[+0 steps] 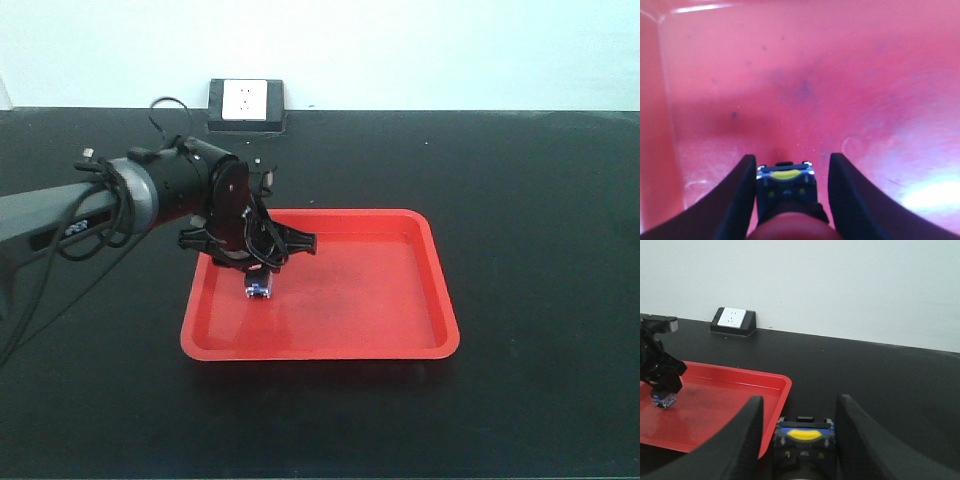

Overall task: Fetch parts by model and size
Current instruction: 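Move the left gripper over the tray's near corner and lower it, then open the left gripper to set the red button in the tray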

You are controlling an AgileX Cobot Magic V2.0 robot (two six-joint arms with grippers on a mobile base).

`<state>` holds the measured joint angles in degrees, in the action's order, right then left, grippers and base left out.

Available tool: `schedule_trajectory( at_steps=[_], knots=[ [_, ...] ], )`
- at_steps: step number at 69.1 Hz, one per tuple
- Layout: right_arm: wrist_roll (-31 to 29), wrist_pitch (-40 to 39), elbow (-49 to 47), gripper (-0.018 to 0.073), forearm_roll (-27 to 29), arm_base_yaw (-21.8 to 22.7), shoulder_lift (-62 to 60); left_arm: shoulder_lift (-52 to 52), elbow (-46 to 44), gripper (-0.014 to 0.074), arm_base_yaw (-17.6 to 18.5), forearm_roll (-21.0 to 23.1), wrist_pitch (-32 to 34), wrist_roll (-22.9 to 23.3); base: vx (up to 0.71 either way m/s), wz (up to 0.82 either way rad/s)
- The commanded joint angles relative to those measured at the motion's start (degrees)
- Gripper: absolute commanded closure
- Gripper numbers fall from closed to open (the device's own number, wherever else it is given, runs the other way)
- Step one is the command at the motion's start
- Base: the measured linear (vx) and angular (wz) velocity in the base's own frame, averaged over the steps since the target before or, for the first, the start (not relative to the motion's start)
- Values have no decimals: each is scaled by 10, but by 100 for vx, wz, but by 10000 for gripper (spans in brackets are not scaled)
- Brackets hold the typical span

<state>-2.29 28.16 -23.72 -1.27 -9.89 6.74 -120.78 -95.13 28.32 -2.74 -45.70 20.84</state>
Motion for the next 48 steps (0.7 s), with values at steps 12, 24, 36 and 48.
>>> schedule_trajectory(
  at_steps=[12, 24, 36, 48],
  knots=[
    [-1, -45, -15, 564, -2, 2, 7, 25, -21, 594, 1, -25, 23, 5, 0, 0],
    [-1, -45, -15, 564, -2, 2, 7, 25, -21, 561, 1, -33, 18, 5, 0, 0],
    [-1, -45, -15, 564, -2, 2, 7, 26, -21, 423, 1, -32, 17, 4, 0, 0],
    [-1, -45, -15, 564, -2, 2, 7, 28, -24, 183, 1, -32, 8, -1, 0, 0]
  ],
)
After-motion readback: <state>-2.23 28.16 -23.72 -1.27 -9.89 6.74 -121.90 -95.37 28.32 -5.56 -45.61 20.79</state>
